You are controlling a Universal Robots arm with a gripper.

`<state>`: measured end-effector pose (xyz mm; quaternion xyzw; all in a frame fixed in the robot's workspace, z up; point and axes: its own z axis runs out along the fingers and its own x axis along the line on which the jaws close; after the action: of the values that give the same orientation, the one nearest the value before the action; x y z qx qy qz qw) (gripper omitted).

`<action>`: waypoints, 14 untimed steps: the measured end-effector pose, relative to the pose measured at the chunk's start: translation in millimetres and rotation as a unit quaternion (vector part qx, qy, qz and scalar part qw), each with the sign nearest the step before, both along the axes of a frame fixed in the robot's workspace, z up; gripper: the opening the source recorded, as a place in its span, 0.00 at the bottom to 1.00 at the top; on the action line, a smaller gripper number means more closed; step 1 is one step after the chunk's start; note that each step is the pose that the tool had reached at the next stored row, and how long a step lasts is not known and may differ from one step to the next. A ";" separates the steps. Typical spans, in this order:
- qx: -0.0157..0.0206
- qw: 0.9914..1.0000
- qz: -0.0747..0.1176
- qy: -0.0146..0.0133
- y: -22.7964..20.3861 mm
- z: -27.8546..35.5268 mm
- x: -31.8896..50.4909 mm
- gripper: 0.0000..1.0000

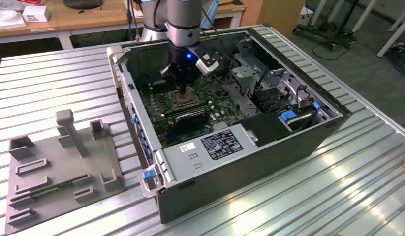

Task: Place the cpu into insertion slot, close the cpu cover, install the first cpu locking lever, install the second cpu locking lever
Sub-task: 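Install the first cpu locking lever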

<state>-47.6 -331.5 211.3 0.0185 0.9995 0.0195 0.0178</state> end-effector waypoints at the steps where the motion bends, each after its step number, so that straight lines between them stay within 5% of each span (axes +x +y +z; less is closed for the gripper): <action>1: 0.000 1.000 0.000 0.000 0.0 0.0 0.0 0.10; 3: 0.000 1.000 0.000 0.000 0.0 0.0 5.8 0.10; 14: 0.000 1.000 0.000 0.000 0.0 0.0 6.2 0.10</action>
<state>-41.4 -331.5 211.3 0.0185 0.9995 0.0195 0.0179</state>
